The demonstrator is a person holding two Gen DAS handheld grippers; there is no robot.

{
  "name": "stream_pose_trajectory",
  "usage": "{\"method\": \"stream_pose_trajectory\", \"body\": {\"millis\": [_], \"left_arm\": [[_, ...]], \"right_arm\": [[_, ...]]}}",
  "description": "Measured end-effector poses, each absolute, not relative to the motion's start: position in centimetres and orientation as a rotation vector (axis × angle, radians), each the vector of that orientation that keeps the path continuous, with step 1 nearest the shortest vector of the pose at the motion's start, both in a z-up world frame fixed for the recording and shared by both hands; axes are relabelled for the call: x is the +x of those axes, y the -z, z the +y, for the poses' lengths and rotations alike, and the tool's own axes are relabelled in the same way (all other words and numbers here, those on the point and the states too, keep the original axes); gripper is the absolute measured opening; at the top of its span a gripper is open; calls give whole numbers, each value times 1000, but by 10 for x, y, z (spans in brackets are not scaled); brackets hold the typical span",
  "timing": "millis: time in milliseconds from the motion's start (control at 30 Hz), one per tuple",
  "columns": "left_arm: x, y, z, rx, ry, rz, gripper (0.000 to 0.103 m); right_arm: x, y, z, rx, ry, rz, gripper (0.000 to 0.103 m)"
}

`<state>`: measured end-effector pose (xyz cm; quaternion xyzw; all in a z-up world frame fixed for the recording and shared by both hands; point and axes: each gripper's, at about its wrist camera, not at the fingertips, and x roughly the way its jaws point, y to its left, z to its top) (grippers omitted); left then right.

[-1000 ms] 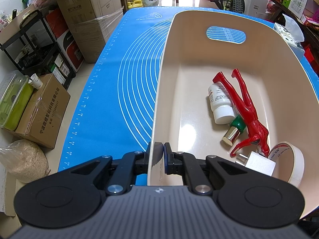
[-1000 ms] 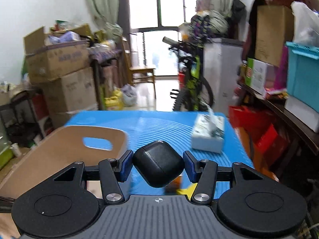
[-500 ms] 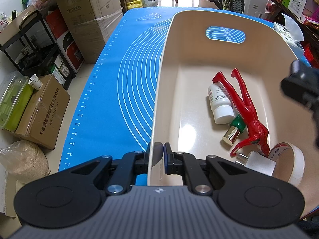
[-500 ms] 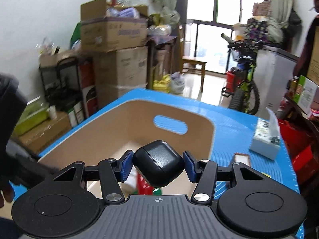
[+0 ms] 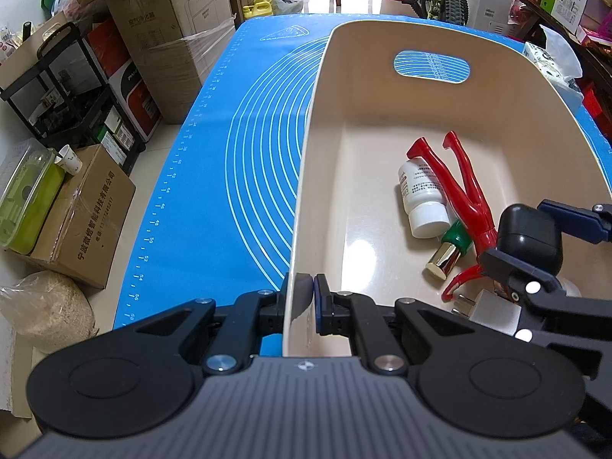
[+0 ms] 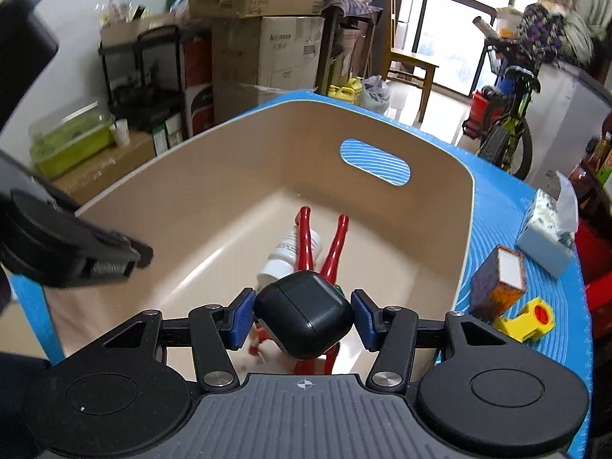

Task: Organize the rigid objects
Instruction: 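Carry the earbud case into the basket and open the right tool, then move the right tool to the patterned red-gold box and close on it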

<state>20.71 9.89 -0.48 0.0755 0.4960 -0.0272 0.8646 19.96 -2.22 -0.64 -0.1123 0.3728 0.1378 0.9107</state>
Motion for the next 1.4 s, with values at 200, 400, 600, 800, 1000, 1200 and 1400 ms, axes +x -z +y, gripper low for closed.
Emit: {"method": "stream_pose_trajectory", "body": {"millis": [200, 400, 600, 800, 1000, 1200, 1400], "left_arm": [[207, 5, 98, 158, 56, 1041, 11], [207, 4, 97, 159, 57, 1040, 11], [207, 4, 97, 159, 56, 1040, 11], [207, 4, 98, 159, 56, 1041, 11], [208, 4, 98, 158, 56, 1042, 11], [208, 4, 97, 164, 54, 1042, 11], [208, 4, 97, 164, 56, 1043, 11]], "right_arm": [[200, 5, -27, -208, -287, 770, 65], [200, -7, -41, -144, -278, 723, 70], [198, -27, -62, -79, -250, 638, 72], [201, -44, -95, -34, -162, 564, 76], [213, -45, -142, 51, -43, 519, 77], [235, -14, -170, 81, 44, 549, 77], [259, 18, -174, 43, 85, 606, 77]]}}
